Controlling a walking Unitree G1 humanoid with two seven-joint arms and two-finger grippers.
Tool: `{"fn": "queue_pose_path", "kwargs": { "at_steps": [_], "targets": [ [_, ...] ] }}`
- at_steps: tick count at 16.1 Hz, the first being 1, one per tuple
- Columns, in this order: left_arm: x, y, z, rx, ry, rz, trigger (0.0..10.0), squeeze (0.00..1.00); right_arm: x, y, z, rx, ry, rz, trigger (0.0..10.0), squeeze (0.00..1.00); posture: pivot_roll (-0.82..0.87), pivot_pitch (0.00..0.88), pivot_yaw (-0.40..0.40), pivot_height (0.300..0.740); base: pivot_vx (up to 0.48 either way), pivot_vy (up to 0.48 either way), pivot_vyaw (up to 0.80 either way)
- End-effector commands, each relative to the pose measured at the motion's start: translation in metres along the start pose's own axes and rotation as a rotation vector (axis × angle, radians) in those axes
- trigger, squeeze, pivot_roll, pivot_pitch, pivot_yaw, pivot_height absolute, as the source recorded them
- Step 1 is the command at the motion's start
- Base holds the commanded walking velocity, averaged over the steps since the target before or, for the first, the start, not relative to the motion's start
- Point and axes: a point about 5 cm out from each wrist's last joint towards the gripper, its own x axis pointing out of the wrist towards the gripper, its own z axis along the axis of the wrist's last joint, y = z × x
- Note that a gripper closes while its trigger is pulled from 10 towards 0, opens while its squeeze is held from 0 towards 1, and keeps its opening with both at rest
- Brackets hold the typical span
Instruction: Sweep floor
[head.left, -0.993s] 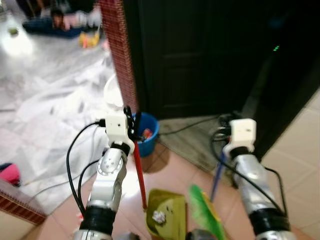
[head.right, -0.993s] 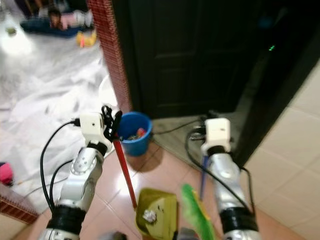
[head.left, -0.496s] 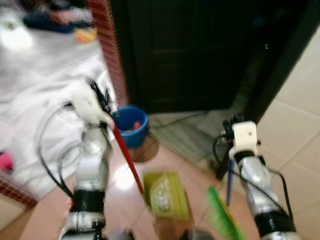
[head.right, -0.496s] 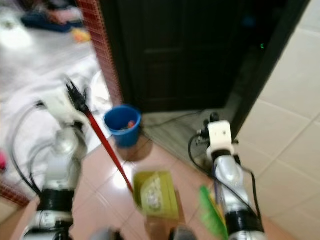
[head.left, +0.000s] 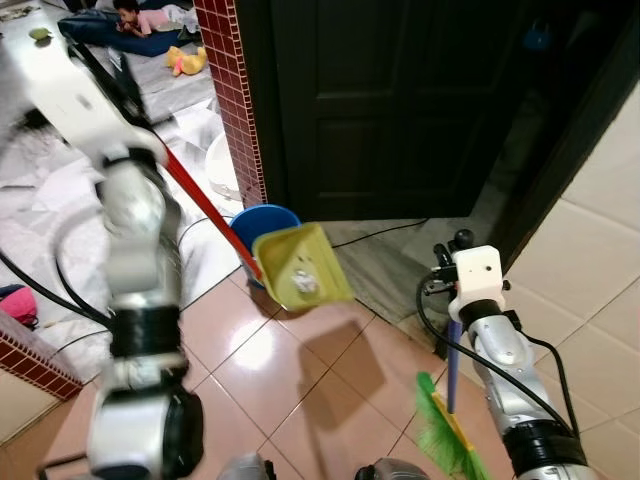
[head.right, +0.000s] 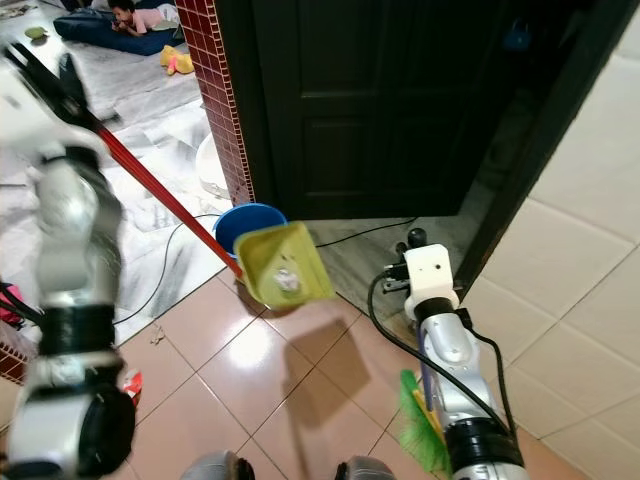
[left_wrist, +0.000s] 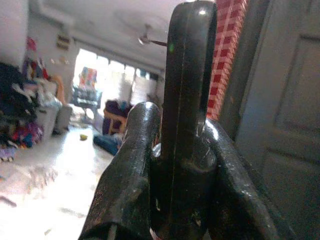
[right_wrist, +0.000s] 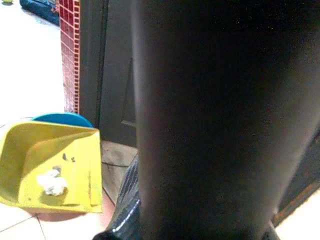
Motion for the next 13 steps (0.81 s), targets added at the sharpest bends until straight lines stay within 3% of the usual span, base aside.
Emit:
{"fn": "queue_pose_path", "kwargs": {
  "at_steps": [1,9,13],
  "targets": [
    [0.010,-0.004,0.022,-0.035,-0.100,0.008,10.0,0.00,0.003,0.001,0.010,-0.002,-0.048,0.009,10.0,0.00,-0.07,0.000,0.060,0.740,0.401,0.000,0.00],
    [0.028,0.014,0.031,0.076,-0.163,0.147,10.0,0.00,0.004,0.004,0.012,0.006,-0.059,0.031,10.0,0.00,-0.08,0.000,0.063,0.740,0.467,0.000,0.00],
    [0.029,0.011,0.032,0.079,-0.174,0.142,10.0,0.00,0.004,0.007,0.013,0.008,-0.064,0.043,10.0,0.00,-0.08,0.000,0.063,0.740,0.465,0.000,0.00]
  ]
}}
